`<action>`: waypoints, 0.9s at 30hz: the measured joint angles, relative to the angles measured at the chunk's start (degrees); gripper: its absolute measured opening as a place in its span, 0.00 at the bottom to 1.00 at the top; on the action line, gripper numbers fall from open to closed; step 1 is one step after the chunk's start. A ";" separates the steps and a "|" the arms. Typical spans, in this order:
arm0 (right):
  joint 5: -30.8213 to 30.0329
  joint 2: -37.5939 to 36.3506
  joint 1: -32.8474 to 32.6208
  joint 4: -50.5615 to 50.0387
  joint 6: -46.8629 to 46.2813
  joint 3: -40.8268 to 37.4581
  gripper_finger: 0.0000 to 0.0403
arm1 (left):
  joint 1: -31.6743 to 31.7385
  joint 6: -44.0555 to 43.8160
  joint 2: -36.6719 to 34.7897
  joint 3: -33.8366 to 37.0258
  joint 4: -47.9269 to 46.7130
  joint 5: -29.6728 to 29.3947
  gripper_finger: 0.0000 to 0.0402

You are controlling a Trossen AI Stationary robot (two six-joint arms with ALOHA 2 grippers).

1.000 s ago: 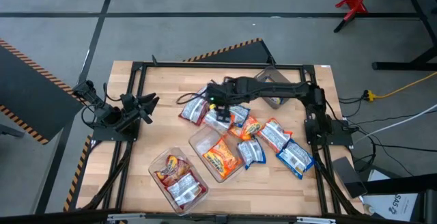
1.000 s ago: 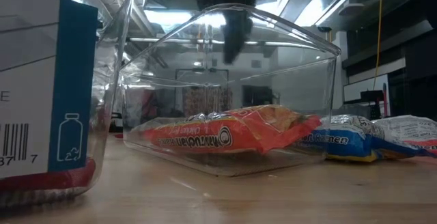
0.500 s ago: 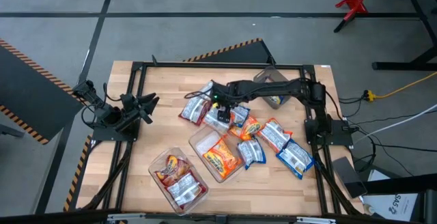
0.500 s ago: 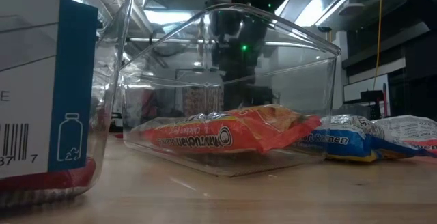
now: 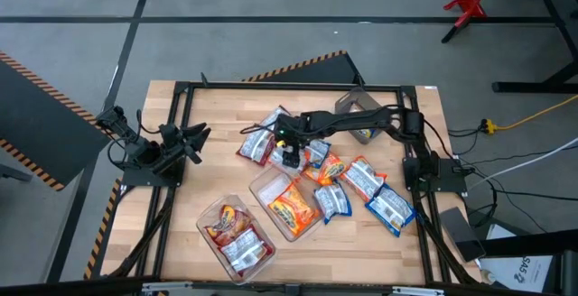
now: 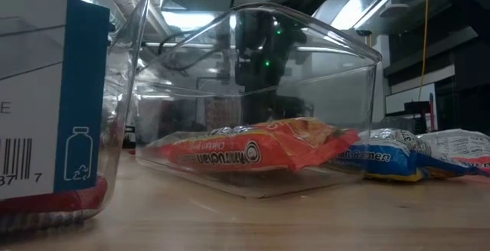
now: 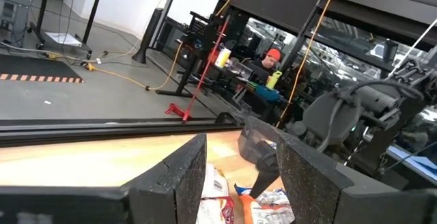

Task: Sort Maruchan noodles
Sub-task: Put the orange noodle pack into the top transparent bin

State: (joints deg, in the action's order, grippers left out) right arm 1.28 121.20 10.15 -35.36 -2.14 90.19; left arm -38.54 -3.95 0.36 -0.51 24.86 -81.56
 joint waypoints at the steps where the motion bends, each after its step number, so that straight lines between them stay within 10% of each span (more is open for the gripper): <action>1: -0.06 0.21 0.00 -0.12 0.50 0.00 0.83 | 0.00 -0.02 0.00 0.00 0.02 0.00 0.43; 7: -0.81 0.36 -0.02 -0.25 1.04 0.00 0.64 | 0.00 0.00 0.00 0.00 0.00 0.02 0.43; 16: -1.07 0.29 -0.02 -0.75 1.35 0.00 0.06 | 0.01 0.00 0.00 0.00 0.00 0.02 0.43; 27: -8.35 -2.01 -0.02 -7.77 2.96 6.38 0.01 | 0.00 0.02 0.00 0.00 0.00 0.02 0.43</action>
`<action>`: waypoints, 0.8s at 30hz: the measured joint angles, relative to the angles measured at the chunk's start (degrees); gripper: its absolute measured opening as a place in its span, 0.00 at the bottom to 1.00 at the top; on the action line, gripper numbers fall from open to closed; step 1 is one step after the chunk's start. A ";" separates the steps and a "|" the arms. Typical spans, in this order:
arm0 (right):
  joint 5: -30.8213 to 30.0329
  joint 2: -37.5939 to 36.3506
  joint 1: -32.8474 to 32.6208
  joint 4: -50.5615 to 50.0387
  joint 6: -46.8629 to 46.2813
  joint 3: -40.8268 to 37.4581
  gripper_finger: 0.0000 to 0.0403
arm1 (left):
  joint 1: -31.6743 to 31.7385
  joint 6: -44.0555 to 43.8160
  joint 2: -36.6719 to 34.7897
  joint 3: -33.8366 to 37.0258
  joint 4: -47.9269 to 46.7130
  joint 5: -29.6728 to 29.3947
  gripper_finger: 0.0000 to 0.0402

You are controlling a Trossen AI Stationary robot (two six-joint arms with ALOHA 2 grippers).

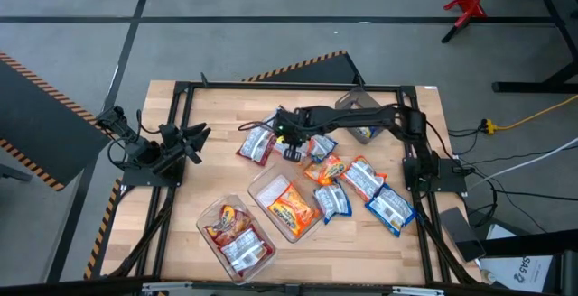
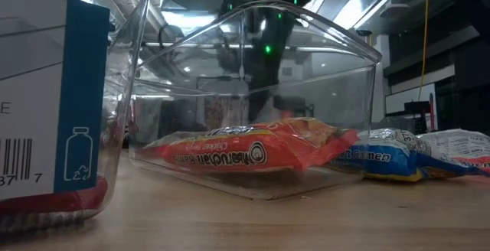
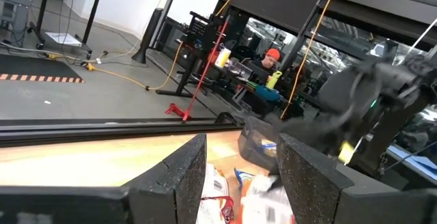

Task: Sort Maruchan noodles
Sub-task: Put the orange noodle pack into the top transparent bin

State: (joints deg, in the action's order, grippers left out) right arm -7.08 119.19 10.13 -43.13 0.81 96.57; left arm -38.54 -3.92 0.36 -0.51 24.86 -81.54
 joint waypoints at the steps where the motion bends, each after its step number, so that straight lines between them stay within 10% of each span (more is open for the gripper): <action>1: -0.74 -0.63 0.00 -0.46 0.87 0.84 0.01 | 0.00 0.00 0.00 0.00 0.00 0.00 0.43; 24: -0.01 -8.17 -19.77 -3.37 23.50 10.65 0.00 | 0.01 -0.02 0.00 0.00 -2.19 -0.24 0.43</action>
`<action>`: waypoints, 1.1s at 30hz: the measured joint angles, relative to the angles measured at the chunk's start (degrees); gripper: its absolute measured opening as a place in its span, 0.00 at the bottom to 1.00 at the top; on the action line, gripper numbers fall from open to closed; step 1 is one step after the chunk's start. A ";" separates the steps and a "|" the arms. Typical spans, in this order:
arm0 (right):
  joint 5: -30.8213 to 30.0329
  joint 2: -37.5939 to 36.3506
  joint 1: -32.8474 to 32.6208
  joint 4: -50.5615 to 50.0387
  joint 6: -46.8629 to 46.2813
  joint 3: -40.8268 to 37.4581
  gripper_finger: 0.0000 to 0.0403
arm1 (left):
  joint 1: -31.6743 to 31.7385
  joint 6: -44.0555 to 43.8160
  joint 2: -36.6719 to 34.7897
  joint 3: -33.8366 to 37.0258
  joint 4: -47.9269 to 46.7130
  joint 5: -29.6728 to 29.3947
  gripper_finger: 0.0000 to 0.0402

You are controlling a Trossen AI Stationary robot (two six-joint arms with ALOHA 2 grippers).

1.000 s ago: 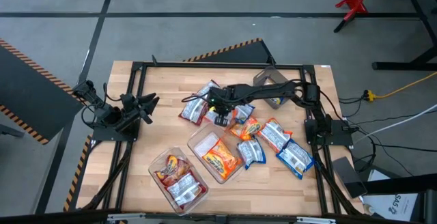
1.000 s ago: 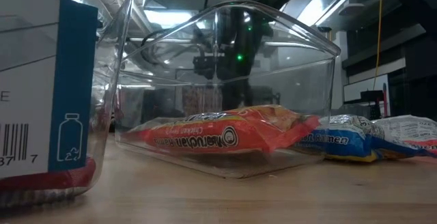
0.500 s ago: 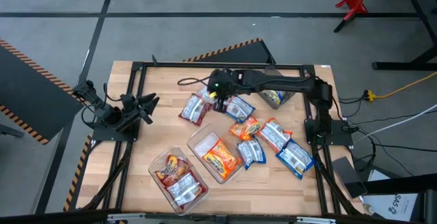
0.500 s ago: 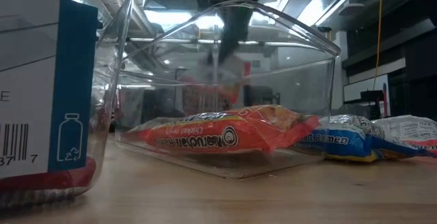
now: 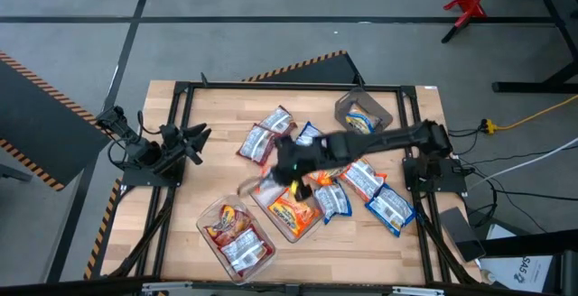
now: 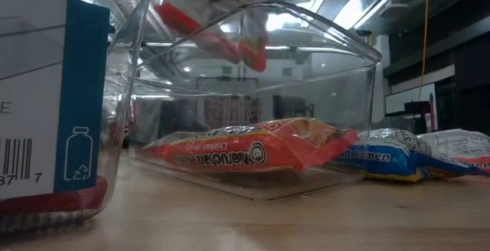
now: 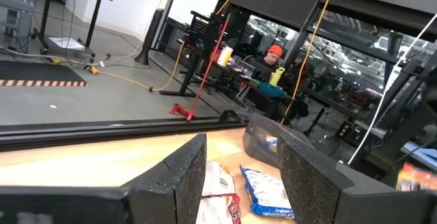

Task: Sort Maruchan noodles
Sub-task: Put the orange noodle pack into the top transparent bin

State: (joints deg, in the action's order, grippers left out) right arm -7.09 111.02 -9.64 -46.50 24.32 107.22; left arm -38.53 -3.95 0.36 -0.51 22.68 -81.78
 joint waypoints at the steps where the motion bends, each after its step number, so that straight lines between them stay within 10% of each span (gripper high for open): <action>1: -0.95 0.65 -0.76 -0.05 1.63 -0.06 0.00 | -0.01 0.00 0.00 0.00 0.00 0.00 0.43; 33: 1.54 10.13 -2.74 0.30 21.31 -0.09 0.00 | 0.01 -0.06 0.00 0.00 -1.87 -0.04 0.43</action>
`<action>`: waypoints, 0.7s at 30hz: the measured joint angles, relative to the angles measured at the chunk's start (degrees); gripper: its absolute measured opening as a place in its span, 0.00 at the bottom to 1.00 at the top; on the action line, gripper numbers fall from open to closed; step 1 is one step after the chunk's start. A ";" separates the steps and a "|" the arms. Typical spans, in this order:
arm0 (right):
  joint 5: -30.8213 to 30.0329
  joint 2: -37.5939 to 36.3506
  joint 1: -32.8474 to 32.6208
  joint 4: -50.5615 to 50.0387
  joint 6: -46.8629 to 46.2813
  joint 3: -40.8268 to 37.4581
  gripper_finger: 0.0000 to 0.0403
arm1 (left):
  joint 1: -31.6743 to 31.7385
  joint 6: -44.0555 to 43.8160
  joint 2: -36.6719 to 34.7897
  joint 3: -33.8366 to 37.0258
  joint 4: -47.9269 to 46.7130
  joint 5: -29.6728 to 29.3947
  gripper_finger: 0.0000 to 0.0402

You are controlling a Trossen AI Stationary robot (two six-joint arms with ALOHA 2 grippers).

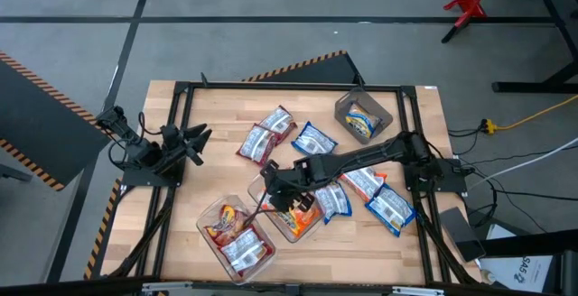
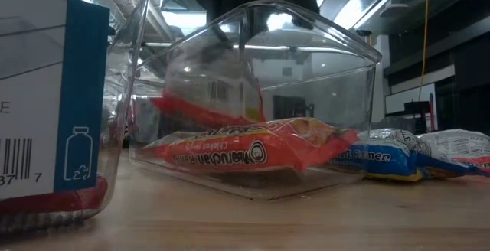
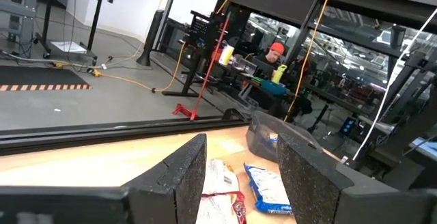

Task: Sort Maruchan noodles
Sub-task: Put the orange noodle pack into the top transparent bin

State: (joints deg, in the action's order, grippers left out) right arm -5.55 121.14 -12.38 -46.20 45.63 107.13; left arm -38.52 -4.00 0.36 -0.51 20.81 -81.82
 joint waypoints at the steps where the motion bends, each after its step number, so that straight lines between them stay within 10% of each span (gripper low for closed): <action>1: 0.41 0.15 0.00 0.12 0.20 0.00 0.00 | -0.02 0.00 0.00 0.00 -0.34 0.00 0.43; 14: 6.64 0.13 0.02 -1.91 1.33 0.00 0.01 | -0.01 -0.27 0.00 0.00 -0.78 -0.42 0.43; 21: 6.10 0.11 0.02 -1.60 1.26 0.00 0.17 | 0.00 -0.58 0.00 0.00 -0.71 -0.42 0.43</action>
State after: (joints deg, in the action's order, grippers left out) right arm 0.56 121.25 -12.36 -47.80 46.89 107.13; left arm -38.52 -4.58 0.36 -0.51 20.10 -82.24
